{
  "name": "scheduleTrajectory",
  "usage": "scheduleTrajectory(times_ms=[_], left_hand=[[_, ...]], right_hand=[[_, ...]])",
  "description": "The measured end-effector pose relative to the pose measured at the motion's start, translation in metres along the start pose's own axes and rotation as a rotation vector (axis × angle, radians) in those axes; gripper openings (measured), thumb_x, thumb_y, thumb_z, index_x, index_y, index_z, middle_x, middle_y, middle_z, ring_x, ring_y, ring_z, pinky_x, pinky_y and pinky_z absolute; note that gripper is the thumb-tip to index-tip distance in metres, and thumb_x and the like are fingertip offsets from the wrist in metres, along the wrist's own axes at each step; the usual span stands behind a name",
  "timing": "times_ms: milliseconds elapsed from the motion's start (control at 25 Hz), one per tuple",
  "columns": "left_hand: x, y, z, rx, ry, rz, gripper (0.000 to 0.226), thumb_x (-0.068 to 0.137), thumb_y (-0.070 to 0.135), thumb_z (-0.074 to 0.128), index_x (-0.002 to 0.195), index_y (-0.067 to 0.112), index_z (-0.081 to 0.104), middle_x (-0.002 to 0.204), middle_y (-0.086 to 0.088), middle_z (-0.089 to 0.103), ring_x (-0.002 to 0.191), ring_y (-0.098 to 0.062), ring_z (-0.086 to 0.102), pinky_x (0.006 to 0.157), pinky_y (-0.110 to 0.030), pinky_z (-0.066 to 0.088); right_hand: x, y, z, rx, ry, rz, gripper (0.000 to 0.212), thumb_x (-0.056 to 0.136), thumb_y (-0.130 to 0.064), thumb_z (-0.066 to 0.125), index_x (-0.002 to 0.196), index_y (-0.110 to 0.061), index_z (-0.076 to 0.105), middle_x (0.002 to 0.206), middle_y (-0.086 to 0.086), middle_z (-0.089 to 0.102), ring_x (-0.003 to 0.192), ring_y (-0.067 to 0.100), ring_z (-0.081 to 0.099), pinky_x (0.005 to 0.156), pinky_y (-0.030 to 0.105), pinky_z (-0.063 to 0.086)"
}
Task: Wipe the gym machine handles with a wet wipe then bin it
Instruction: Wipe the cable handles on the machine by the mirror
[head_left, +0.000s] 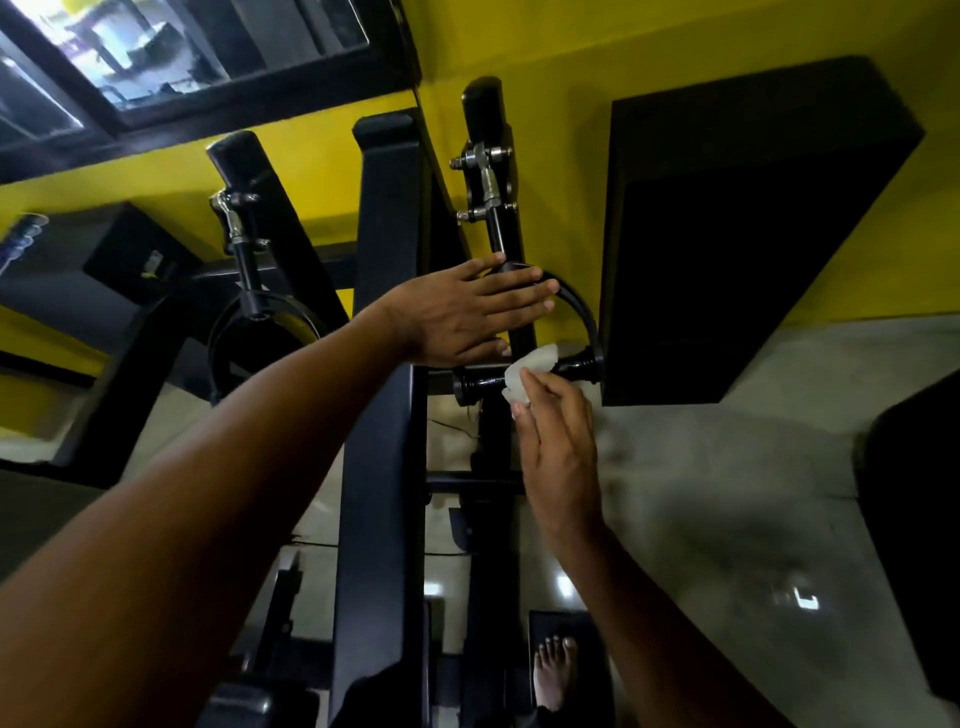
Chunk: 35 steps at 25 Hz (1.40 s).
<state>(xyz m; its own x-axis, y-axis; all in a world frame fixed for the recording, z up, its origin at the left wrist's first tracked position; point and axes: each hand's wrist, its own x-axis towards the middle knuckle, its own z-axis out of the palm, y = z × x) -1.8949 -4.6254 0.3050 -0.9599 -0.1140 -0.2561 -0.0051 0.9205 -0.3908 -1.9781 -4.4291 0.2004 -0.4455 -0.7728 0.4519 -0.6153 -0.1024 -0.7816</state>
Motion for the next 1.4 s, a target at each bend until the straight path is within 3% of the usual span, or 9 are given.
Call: scheduleTrajectory(times_ms=[240,440,560,720,840,960,1080,1280,1400], left_hand=[[0.006,-0.015,0.021,-0.022,0.130,0.041,0.059,0.105,0.040,0.022,0.157,0.015,0.012,0.164,-0.004,0.009,0.151,-0.021,0.006,0.121,-0.048,0.013],[0.012,-0.009,0.024,-0.071,0.183,0.022,0.060,0.104,0.040,0.024,0.157,0.014,0.014,0.164,-0.004,0.010,0.151,-0.020,0.006,0.121,-0.047,0.012],[0.014,-0.010,0.019,-0.070,0.167,0.018,0.062,0.103,0.043,0.023,0.157,0.014,0.011,0.165,-0.004,0.007,0.152,-0.019,0.003,0.121,-0.046,0.011],[0.015,-0.006,0.016,-0.070,0.158,-0.008,0.062,0.103,0.044,0.022,0.157,0.016,0.008,0.165,-0.003,0.006,0.152,-0.018,0.002,0.121,-0.045,0.010],[0.015,-0.002,0.015,-0.042,0.156,-0.025,0.063,0.103,0.042,0.025,0.158,0.017,0.005,0.165,-0.002,0.002,0.152,-0.018,0.000,0.121,-0.045,0.011],[0.016,0.002,0.015,-0.053,0.170,-0.060,0.061,0.103,0.041,0.023,0.158,0.017,0.007,0.165,-0.001,0.004,0.152,-0.017,0.002,0.121,-0.045,0.011],[0.019,0.005,0.013,-0.109,0.186,-0.080,0.059,0.104,0.040,0.023,0.157,0.017,0.011,0.165,0.000,0.008,0.151,-0.017,0.004,0.121,-0.047,0.011],[0.020,0.007,0.013,-0.154,0.210,-0.093,0.059,0.102,0.037,0.026,0.157,0.017,0.016,0.164,0.000,0.013,0.151,-0.017,0.008,0.121,-0.049,0.013],[0.021,0.008,0.014,-0.150,0.215,-0.109,0.059,0.102,0.037,0.027,0.157,0.018,0.017,0.164,0.000,0.013,0.151,-0.017,0.008,0.121,-0.048,0.013]], right_hand=[[0.008,0.015,0.023,-0.320,-0.185,-0.227,0.039,0.093,-0.011,0.052,0.131,-0.008,0.059,0.136,0.011,0.056,0.125,0.026,0.050,0.093,0.037,0.052],[0.020,0.018,0.017,-0.418,-0.074,-0.215,0.041,0.088,-0.015,0.048,0.125,-0.008,0.064,0.125,0.008,0.066,0.119,0.030,0.058,0.086,0.042,0.051],[0.020,0.020,0.020,-0.399,-0.129,-0.369,0.040,0.090,-0.013,0.047,0.125,-0.005,0.064,0.127,0.009,0.065,0.119,0.028,0.057,0.093,0.038,0.044],[0.032,0.024,0.011,-0.347,-0.037,-0.208,0.036,0.090,-0.015,0.050,0.120,-0.003,0.067,0.121,0.011,0.068,0.114,0.031,0.061,0.092,0.042,0.052],[0.024,0.024,0.011,-0.380,-0.089,-0.329,0.038,0.092,-0.017,0.047,0.121,-0.006,0.067,0.122,0.009,0.067,0.114,0.030,0.061,0.094,0.038,0.047],[0.037,0.033,0.004,-0.376,-0.037,-0.165,0.036,0.092,-0.020,0.052,0.120,-0.006,0.067,0.122,0.009,0.067,0.115,0.029,0.059,0.093,0.039,0.047],[0.031,0.033,0.002,-0.365,-0.031,-0.252,0.033,0.093,-0.019,0.052,0.119,-0.006,0.067,0.121,0.009,0.068,0.112,0.025,0.058,0.090,0.034,0.047],[0.036,0.039,-0.006,-0.300,0.057,-0.072,0.035,0.091,-0.021,0.051,0.118,-0.005,0.067,0.117,0.012,0.067,0.111,0.023,0.051,0.092,0.030,0.043],[0.037,0.027,-0.011,0.260,0.235,0.471,0.019,0.095,-0.015,0.059,0.110,-0.004,0.065,0.106,0.007,0.062,0.095,0.000,0.056,0.087,0.020,0.051]])
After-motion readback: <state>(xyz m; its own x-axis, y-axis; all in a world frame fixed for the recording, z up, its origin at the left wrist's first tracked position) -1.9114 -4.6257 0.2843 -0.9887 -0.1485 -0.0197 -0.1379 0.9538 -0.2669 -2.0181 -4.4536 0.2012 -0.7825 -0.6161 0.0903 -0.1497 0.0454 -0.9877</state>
